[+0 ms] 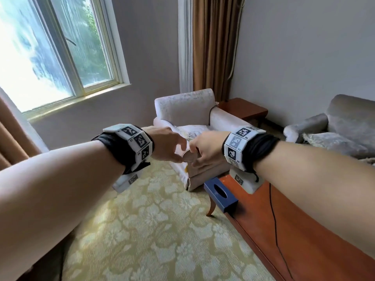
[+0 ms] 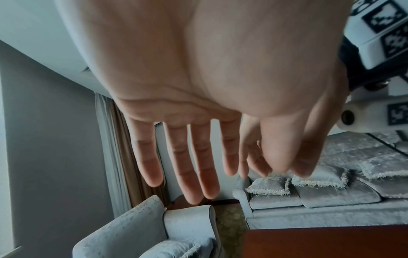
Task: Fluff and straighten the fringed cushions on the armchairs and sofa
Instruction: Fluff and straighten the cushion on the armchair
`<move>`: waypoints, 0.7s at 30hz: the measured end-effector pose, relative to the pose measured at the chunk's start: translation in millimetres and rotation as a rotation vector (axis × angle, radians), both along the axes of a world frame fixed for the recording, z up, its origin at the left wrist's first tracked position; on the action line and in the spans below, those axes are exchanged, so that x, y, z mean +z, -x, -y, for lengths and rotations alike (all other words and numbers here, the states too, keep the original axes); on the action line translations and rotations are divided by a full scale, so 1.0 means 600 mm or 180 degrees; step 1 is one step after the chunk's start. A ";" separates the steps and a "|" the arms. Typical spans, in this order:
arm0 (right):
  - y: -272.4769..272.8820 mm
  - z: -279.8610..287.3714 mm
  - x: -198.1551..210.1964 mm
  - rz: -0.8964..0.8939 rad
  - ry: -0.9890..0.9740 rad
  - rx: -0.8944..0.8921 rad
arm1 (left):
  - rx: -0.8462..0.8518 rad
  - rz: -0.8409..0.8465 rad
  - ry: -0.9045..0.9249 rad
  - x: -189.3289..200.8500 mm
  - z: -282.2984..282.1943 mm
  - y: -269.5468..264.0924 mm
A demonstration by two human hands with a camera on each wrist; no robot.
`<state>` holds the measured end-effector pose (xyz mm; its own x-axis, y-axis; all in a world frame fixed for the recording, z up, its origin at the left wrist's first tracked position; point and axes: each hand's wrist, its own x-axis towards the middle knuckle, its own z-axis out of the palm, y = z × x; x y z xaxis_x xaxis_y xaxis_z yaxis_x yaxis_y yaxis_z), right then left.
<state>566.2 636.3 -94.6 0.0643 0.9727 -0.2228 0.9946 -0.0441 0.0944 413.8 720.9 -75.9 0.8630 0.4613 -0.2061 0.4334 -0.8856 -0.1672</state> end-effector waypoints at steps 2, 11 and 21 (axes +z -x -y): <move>-0.054 -0.081 -0.015 0.0059 0.0064 -0.0060 | -0.0099 0.0043 -0.0022 -0.020 -0.082 -0.052; -0.253 -0.422 -0.055 -0.0067 0.0302 -0.0227 | -0.0248 -0.0035 0.0293 -0.070 -0.445 -0.277; -0.512 -0.752 -0.099 -0.0122 0.0386 -0.0243 | -0.0216 -0.0276 0.0364 -0.124 -0.784 -0.507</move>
<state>873.2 1087.5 -154.0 0.1263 0.9312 -0.3421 0.9917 -0.1103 0.0657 717.7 1191.4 -150.4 0.8680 0.3718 -0.3291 0.3603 -0.9277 -0.0978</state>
